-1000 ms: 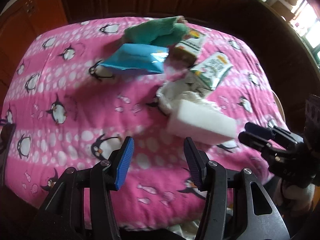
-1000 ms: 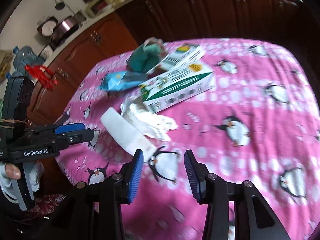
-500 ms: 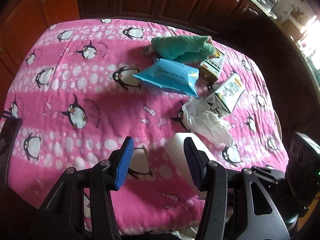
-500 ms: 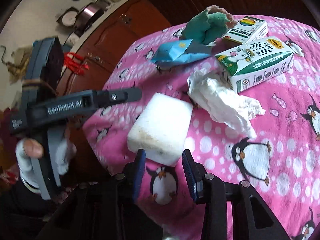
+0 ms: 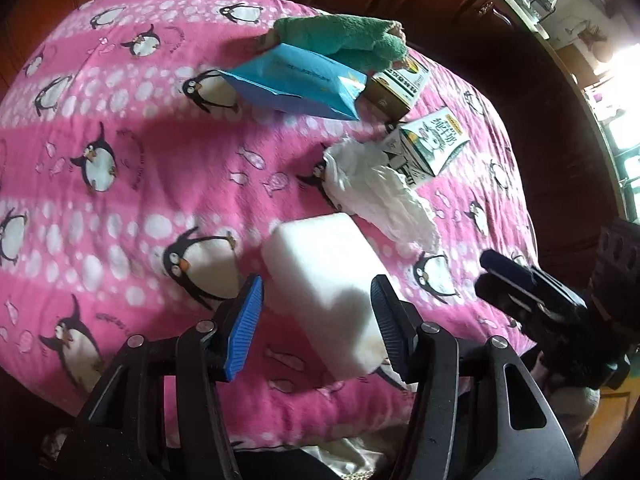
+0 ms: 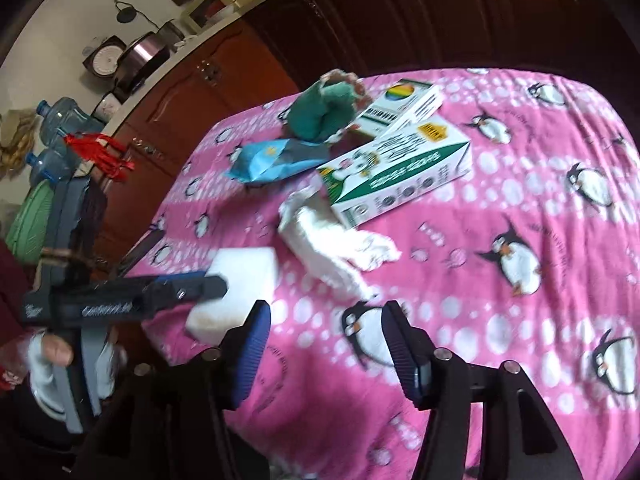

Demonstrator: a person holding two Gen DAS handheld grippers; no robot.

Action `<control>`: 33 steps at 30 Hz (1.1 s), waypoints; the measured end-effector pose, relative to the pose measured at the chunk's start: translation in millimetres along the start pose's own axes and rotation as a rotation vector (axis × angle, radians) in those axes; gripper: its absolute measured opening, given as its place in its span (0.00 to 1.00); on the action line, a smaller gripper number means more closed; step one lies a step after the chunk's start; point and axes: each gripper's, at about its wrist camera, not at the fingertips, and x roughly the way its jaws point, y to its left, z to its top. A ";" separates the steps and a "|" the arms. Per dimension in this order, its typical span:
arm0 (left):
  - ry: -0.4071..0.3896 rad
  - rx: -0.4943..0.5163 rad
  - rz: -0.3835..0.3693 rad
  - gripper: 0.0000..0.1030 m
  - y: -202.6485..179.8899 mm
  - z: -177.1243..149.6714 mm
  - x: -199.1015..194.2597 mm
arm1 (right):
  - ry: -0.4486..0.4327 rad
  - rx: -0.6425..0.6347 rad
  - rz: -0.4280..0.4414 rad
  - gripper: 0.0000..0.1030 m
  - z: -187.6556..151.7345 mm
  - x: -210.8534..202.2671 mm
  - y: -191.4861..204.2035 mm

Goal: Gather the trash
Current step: 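Grasp the white foam block with the left tool while the right tool grasps the crumpled white tissue, then lift the foam block and tissue and carry them over the beige bin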

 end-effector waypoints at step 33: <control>-0.063 0.091 -0.053 0.37 -38.0 12.8 4.6 | 0.022 -0.051 -0.018 0.12 26.2 37.0 5.9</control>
